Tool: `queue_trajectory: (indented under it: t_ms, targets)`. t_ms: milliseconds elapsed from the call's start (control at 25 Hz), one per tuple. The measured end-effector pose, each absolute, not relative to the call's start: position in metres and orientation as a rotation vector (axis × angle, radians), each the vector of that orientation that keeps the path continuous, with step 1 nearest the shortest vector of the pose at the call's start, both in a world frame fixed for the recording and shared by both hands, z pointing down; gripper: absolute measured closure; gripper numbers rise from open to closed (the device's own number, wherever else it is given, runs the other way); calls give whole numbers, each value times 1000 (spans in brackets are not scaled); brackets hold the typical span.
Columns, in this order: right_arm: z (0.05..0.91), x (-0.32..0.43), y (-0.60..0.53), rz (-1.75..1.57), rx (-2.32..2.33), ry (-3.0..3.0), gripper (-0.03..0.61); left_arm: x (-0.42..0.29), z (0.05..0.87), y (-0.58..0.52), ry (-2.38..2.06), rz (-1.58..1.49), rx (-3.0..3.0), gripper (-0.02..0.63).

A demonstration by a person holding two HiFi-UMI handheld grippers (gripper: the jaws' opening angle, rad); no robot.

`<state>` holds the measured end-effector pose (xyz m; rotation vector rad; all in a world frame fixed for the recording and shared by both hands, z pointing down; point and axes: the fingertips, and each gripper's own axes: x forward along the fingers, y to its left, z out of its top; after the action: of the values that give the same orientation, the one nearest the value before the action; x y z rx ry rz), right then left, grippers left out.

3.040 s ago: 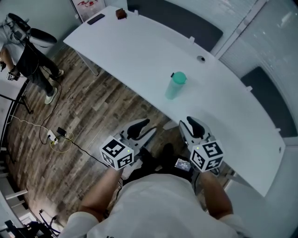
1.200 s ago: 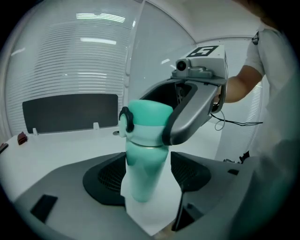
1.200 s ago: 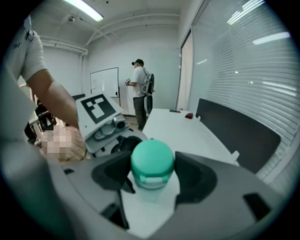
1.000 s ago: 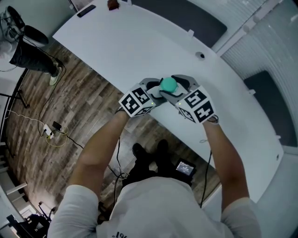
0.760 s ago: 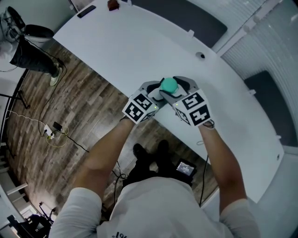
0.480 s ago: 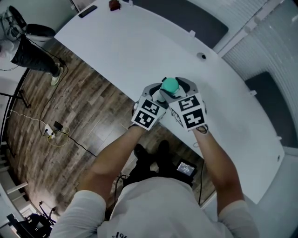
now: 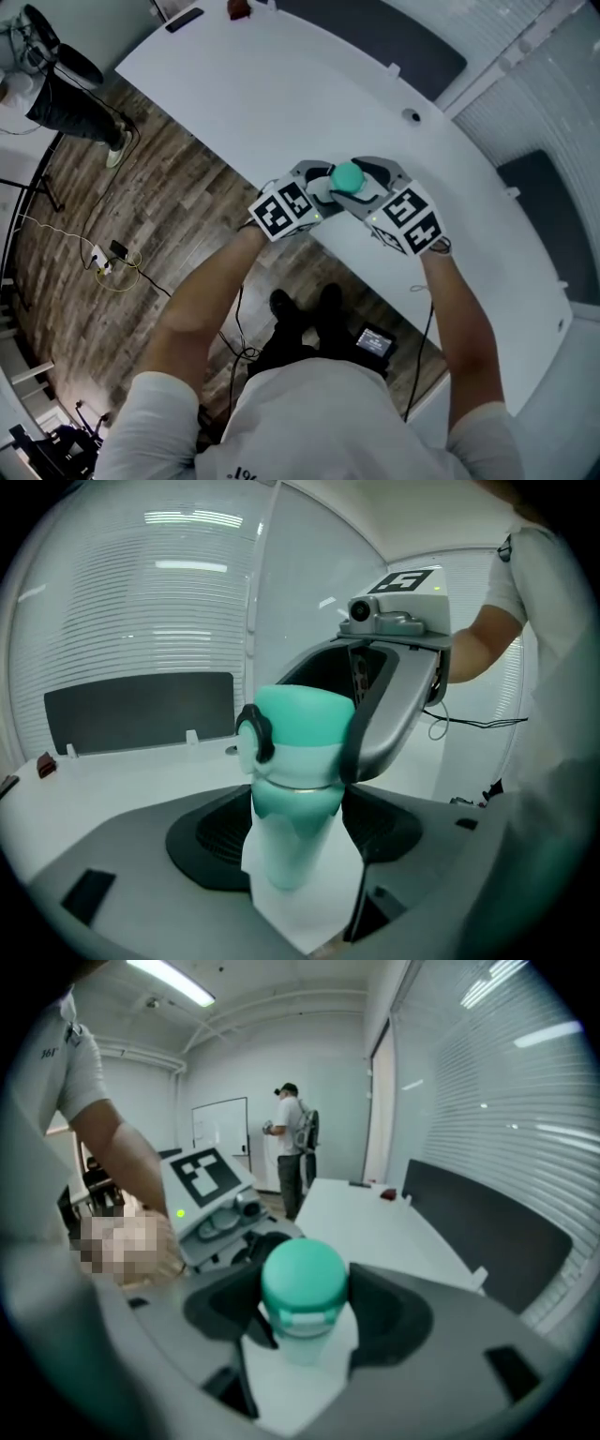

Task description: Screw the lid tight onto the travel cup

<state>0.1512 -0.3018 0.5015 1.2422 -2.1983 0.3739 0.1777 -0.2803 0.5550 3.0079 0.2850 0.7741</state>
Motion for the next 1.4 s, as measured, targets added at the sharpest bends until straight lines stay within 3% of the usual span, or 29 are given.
queue_trajectory:
  t_ms: [640, 1080, 1400]
  targets:
    - [504, 165, -308, 539, 1629, -1966, 276, 182, 558, -291, -351, 641, 2907, 308]
    - [502, 153, -302, 422, 1250, -2199, 276, 179, 553, -280, 265, 735, 2992, 305]
    - [503, 159, -303, 484, 1469, -2083, 281, 178, 551, -288, -104, 607, 2964, 307]
